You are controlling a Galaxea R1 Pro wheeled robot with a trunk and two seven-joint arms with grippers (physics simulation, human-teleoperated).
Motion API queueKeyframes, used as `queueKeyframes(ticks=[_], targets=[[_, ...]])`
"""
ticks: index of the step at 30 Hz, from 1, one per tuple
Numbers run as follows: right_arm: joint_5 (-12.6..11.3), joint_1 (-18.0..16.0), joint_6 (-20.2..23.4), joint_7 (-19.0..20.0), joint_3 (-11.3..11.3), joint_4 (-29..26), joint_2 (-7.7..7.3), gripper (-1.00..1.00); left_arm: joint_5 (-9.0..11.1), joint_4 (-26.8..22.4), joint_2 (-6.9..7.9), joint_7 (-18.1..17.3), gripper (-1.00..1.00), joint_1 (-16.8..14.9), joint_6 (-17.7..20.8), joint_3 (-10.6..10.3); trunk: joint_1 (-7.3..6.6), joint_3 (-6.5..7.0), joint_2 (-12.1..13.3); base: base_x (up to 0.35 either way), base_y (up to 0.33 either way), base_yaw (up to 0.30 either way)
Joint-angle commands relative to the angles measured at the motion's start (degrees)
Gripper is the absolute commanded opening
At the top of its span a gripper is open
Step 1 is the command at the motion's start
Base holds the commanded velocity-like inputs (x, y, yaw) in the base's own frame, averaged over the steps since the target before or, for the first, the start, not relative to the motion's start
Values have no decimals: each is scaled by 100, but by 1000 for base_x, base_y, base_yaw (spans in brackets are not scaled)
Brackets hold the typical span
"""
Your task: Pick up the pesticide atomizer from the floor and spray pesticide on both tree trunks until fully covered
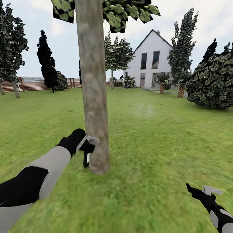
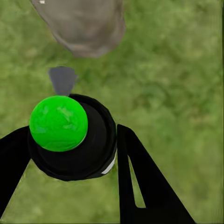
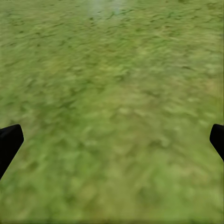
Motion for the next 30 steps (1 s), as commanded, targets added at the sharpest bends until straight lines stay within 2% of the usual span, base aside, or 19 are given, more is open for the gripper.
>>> queueKeyframes(ticks=[1,6,14,21,24,27,30], targets=[[2,0,-2,0,0,0,0,100,10,3,3,-1,-100,-126,3,0,1,-1,1,0,0,0],[3,0,0,0,-1,0,0,100,24,18,4,-8,-100,-720,38,0,1,-1,1,0,0,0],[-1,0,0,0,1,0,0,100,29,55,4,-9,-100,-1398,68,8,1,-1,1,0,0,0],[0,0,-1,0,-3,0,0,100,36,421,4,-17,-100,-2252,74,9,1,-1,1,0,0,0],[-1,0,0,0,-4,0,0,100,36,460,4,-17,-100,-2474,74,9,1,-1,1,0,0,0],[1,0,0,0,-3,0,0,100,43,777,0,-17,-100,-2920,74,14,1,-1,1,0,0,0],[1,0,0,0,-5,0,0,100,44,955,-4,-17,-100,-3187,74,17,1,-1,1,0,0,0]])
